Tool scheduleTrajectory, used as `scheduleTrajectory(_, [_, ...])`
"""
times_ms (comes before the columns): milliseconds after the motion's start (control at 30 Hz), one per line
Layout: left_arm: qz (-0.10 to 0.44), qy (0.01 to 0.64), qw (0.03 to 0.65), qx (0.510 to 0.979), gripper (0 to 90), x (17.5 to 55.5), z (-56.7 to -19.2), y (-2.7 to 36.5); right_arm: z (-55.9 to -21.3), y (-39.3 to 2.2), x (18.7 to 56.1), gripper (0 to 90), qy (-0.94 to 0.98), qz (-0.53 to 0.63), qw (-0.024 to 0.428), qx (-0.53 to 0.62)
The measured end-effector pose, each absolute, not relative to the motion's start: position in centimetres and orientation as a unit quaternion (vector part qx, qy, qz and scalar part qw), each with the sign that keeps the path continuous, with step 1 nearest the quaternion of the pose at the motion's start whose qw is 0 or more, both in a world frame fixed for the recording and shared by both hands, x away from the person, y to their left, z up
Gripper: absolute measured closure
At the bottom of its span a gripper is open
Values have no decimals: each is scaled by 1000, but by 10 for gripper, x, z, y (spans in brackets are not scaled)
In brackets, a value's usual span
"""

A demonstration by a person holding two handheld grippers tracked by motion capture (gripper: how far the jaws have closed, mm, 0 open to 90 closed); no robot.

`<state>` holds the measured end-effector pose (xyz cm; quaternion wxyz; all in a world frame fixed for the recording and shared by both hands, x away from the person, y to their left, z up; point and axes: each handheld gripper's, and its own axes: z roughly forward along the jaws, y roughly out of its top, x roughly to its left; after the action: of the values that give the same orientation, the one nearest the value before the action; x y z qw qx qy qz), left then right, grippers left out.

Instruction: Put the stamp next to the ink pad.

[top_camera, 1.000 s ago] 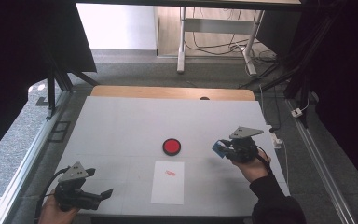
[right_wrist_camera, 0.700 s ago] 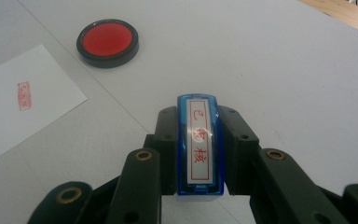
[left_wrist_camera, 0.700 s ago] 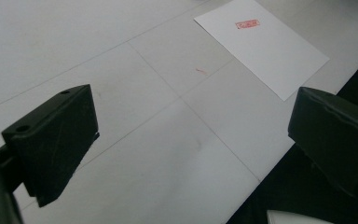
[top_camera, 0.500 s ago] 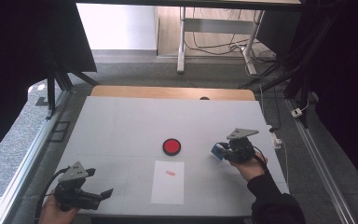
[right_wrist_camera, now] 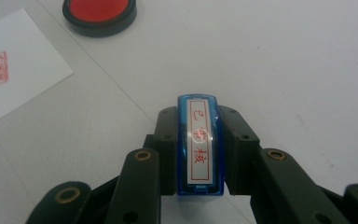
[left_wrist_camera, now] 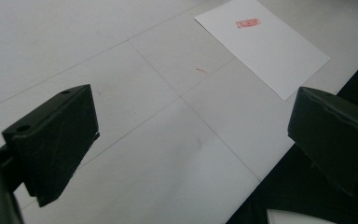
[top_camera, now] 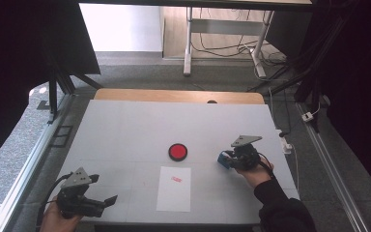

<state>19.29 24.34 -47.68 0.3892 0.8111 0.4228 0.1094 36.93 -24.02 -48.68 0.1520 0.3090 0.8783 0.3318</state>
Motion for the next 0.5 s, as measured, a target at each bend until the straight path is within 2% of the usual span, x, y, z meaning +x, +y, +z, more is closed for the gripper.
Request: scheduleTrajectory(500, [110, 424, 390, 810, 19, 193, -477, 244, -475, -241, 364, 589, 865, 355, 165, 315])
